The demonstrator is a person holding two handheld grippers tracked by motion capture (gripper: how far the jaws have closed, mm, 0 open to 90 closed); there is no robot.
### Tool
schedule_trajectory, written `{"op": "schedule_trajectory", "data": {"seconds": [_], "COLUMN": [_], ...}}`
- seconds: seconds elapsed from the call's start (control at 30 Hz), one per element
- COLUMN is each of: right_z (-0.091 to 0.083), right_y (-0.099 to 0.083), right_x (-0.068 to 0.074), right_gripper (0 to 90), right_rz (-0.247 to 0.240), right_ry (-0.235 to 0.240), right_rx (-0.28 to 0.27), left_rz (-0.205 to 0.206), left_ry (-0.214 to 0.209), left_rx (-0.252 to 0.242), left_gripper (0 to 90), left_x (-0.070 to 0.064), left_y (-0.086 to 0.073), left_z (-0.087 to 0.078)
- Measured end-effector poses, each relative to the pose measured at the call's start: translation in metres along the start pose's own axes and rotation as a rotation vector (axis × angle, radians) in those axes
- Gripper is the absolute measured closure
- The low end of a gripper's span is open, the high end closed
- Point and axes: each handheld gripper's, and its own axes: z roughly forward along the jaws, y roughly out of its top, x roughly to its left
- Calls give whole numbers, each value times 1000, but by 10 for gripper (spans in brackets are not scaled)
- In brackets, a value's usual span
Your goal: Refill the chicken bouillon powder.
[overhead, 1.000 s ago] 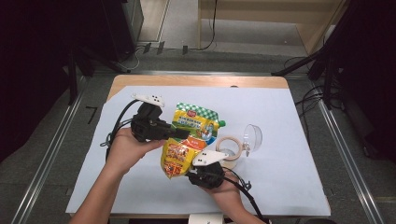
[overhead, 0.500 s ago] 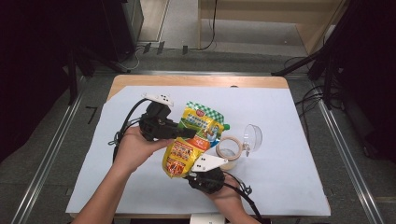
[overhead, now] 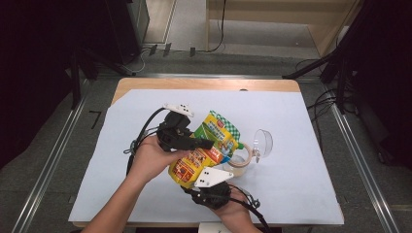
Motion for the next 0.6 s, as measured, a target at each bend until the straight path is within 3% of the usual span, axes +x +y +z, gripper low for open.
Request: {"op": "schedule_trajectory", "data": {"seconds": [0.27, 0.4, 0.5, 0.6], "right_z": [3, 4, 3, -1], "right_y": [2, 6, 9, 15], "right_x": [2, 0, 0, -3], "right_gripper": [728, 721, 718, 717], "right_rz": [3, 26, 22, 35], "right_ry": [19, 41, 46, 53], "right_rx": [11, -5, -13, -23], "left_rz": [-36, -59, -90, -103], "left_ry": [33, 27, 25, 22], "left_rx": [41, 53, 86, 87], "left_gripper": [763, 702, 684, 681], "left_x": [0, 0, 1, 2], "left_y": [4, 6, 10, 17], "left_z": [16, 23, 28, 28]}}
